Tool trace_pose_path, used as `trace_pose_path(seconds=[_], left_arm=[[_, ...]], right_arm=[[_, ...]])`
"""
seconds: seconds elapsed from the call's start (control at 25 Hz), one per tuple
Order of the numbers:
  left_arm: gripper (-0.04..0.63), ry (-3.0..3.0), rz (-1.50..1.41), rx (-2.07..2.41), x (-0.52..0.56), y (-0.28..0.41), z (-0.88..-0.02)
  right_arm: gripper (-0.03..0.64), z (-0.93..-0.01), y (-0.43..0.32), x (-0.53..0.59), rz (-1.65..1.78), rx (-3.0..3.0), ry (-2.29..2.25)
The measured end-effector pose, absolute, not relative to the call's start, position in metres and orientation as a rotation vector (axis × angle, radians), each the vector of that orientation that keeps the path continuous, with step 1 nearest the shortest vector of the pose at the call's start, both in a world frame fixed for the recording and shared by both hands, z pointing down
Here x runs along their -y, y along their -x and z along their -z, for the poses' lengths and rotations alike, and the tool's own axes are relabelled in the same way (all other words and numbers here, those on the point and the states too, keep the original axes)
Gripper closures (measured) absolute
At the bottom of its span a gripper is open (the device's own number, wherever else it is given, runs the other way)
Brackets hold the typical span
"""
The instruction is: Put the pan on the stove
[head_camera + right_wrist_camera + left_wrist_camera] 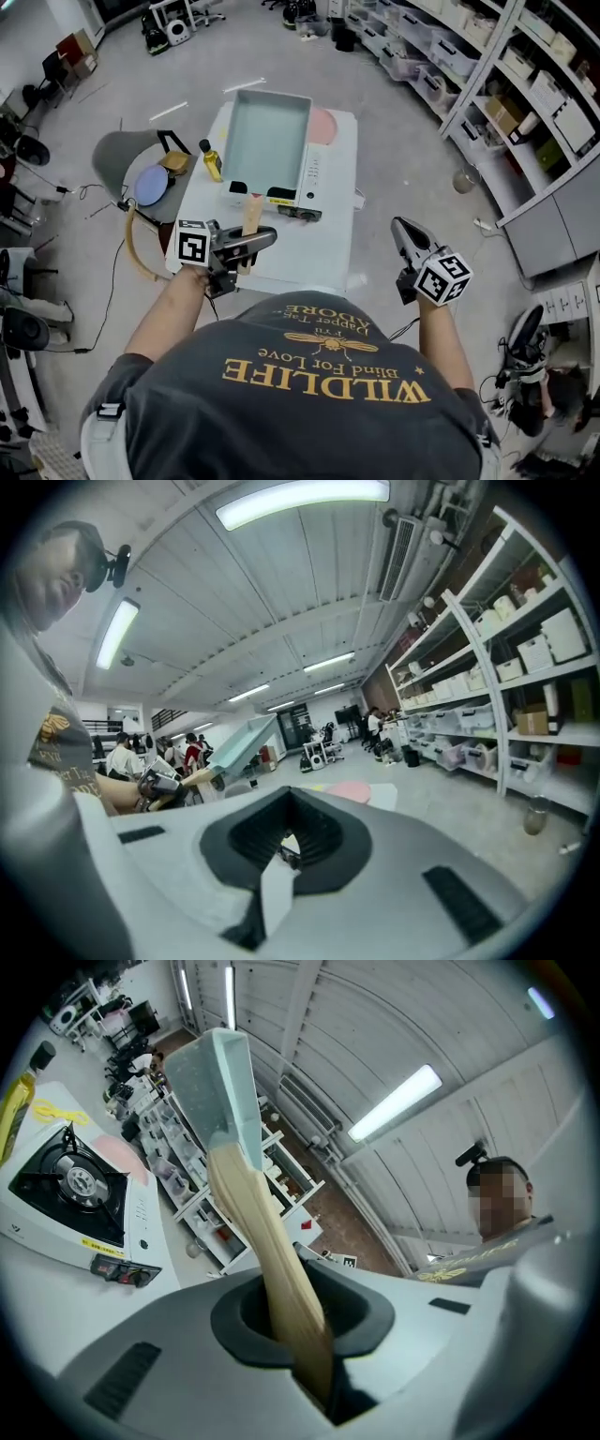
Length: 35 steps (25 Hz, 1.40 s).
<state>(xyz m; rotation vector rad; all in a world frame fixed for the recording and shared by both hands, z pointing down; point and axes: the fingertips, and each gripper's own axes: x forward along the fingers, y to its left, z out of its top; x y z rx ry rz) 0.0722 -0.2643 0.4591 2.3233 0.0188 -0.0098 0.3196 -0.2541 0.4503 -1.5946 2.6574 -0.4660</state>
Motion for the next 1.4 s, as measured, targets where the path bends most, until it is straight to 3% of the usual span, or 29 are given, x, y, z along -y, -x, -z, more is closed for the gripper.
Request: trace_pose_path(seconds=[0.28, 0.76, 1.4], left_arm=[[0.546, -2.29, 0.091, 0.076, 0.279, -0.111, -0.445], [0.543, -2.173, -0.066, -0.023, 0.333, -0.063, -0.497], [0.535, -1.865, 0.007, -0.111, 0.374, -0.05, -0.564]], right_arm=[[0.615, -0.463, -0.349, 0.306, 0.505, -2.786, 1.439], [0.615, -0.457, -0.29, 0.371, 0.495, -2.82, 1.492], [0.615, -0.492, -0.279, 0.383, 0.635, -2.833, 1.591]])
